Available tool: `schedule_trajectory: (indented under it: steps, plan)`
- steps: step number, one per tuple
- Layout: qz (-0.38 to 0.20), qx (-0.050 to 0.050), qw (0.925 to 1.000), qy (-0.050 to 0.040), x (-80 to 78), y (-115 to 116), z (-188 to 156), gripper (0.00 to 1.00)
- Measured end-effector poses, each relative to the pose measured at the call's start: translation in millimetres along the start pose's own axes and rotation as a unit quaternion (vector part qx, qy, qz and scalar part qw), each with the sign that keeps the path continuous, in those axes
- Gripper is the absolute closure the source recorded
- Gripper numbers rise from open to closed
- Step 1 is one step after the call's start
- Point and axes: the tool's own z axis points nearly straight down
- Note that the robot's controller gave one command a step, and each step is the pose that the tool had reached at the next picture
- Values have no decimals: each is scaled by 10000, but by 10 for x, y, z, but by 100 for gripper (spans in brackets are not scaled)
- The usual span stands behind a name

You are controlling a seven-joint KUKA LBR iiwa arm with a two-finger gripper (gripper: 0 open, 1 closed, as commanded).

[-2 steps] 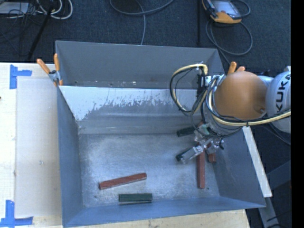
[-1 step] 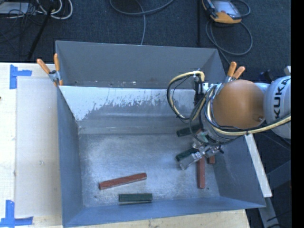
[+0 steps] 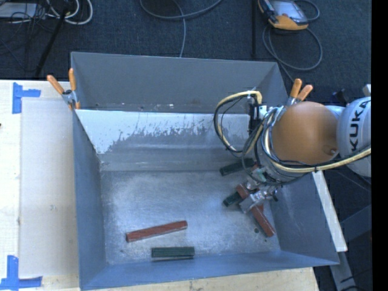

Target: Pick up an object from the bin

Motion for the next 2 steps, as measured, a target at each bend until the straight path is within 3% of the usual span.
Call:
schedule_trajectory:
  steps: [1,2]
  plan:
    - [36,9,10000,-10,257,-48,-1263,100]
    - [-1733,-8,9849,-28,362,81,-1811,100]
